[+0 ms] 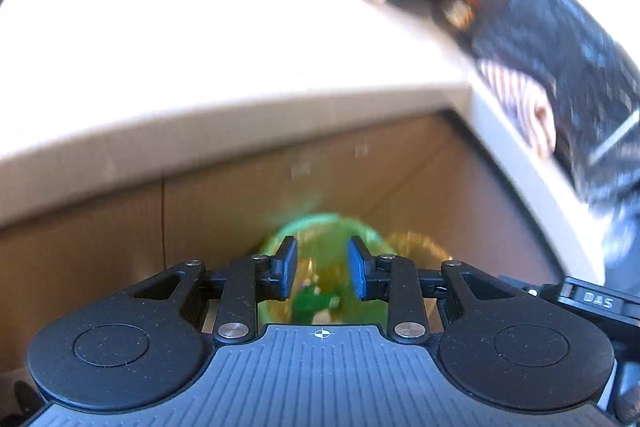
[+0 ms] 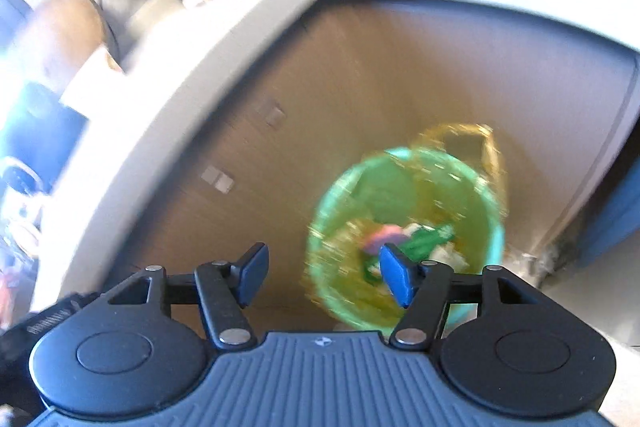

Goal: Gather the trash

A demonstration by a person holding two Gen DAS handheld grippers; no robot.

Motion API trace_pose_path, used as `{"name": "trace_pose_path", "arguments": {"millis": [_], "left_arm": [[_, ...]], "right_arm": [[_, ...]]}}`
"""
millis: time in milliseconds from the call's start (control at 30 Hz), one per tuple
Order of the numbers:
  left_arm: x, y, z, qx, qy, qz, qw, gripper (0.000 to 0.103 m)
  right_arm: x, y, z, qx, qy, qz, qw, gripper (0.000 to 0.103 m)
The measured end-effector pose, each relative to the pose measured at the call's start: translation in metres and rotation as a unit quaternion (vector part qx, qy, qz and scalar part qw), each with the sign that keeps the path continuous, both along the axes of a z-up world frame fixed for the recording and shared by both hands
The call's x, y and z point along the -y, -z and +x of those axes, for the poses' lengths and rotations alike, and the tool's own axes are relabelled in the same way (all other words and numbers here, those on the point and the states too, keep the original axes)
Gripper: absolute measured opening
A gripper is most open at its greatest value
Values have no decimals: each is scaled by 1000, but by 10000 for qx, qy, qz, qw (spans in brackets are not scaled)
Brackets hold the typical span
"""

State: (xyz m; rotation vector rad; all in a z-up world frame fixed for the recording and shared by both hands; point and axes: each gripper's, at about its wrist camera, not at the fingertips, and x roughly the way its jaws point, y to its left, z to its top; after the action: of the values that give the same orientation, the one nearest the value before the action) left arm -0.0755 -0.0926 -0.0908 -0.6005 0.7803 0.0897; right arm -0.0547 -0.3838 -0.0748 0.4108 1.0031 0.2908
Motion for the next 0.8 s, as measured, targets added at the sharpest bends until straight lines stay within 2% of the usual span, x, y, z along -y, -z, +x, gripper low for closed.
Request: {"name": "trace_pose_path", "arguments": {"millis": [100,233,333,400,500,600,633,700,800], "left_arm": [[-15,-25,15,268,-209,-41,9994,31],[-36,-61,38,679,-574,-35,9960,31],[-52,-78,57,863,-827,-12,9928,31],[-65,-88,72,947,-903,155,9913,31],[-84,-102,100,1041,-1043,614,9872,31],[-103,-113,139,1039,-1116,1410,9782,31],[-112,-113,153,907,-1235,1496,9768,31],[-137,-115,182,680,-1634,1246,9763,31],[-165,-119,204,529,-2376,1314,9610,31]], "right_arm": [[-22,-40,11,320,-191,349,9987,68],[-56,-90,32,1075,-582,442,9915,79],[-82,-111,57,1619,-827,22,9833,80],[-96,-118,75,1943,-919,-346,9760,80],[-115,-113,110,2262,-1064,-726,9655,80],[-134,-95,157,2524,-1314,-971,9537,80],[-142,-88,176,2526,-1270,-1145,9523,80],[-150,-80,205,2449,-1176,-1332,9531,80],[-151,-72,248,2329,-1159,-966,9607,80]]}}
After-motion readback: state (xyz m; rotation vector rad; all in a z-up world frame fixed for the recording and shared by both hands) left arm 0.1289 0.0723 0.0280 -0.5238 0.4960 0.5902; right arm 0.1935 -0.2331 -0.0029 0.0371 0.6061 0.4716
